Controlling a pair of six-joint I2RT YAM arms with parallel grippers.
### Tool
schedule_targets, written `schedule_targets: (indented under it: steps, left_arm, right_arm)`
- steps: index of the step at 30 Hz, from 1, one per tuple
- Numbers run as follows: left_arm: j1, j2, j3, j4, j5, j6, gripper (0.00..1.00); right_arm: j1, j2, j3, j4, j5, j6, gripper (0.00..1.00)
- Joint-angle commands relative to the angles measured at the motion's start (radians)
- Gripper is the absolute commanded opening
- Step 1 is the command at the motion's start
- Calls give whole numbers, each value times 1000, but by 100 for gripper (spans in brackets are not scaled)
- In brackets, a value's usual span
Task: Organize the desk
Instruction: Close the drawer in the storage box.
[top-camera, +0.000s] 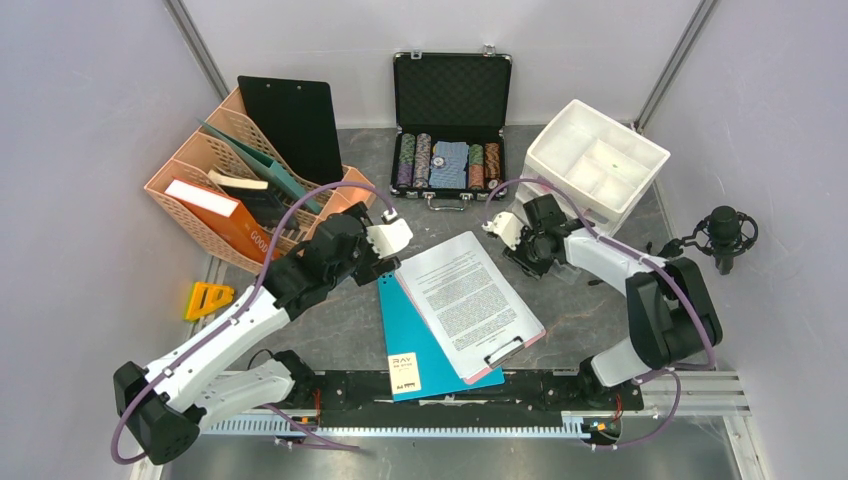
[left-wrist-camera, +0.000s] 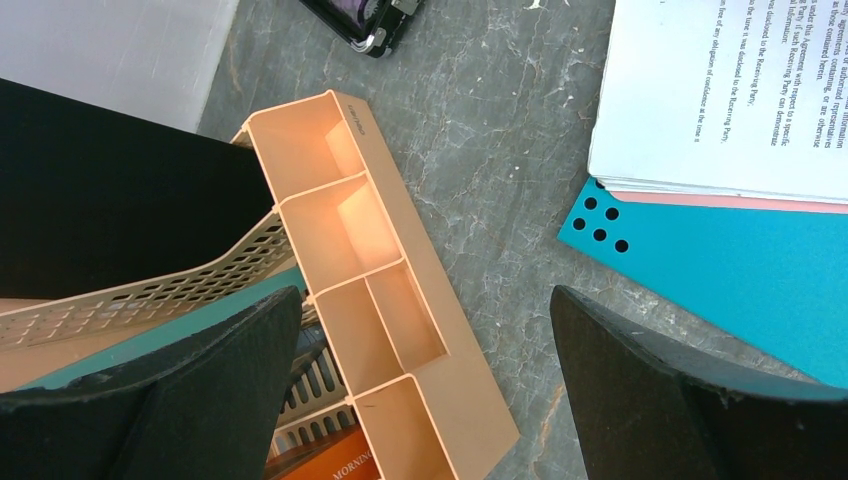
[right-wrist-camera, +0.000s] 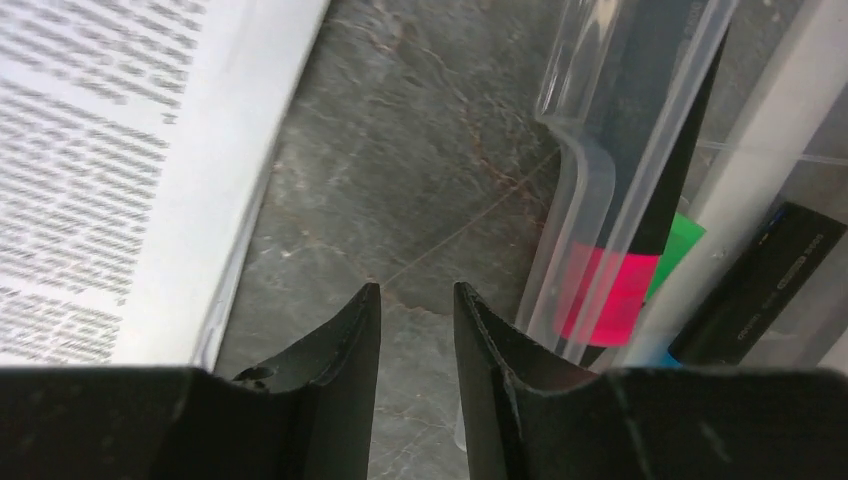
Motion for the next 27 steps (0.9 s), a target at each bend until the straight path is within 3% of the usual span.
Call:
schedule_targets:
  steps: [1,12,27]
  left_arm:
    - [5,-30,-7,21,4,6,100]
    - [4,-34,-23,34,3,8,100]
    - [5,-35,-40,54,1,19,100]
  right_arm:
    - [-10,34,38,78,185,-10,38]
    - [-75,53,95,97,297,-91,38]
    - [-99,-1,-43,142,372,-287,38]
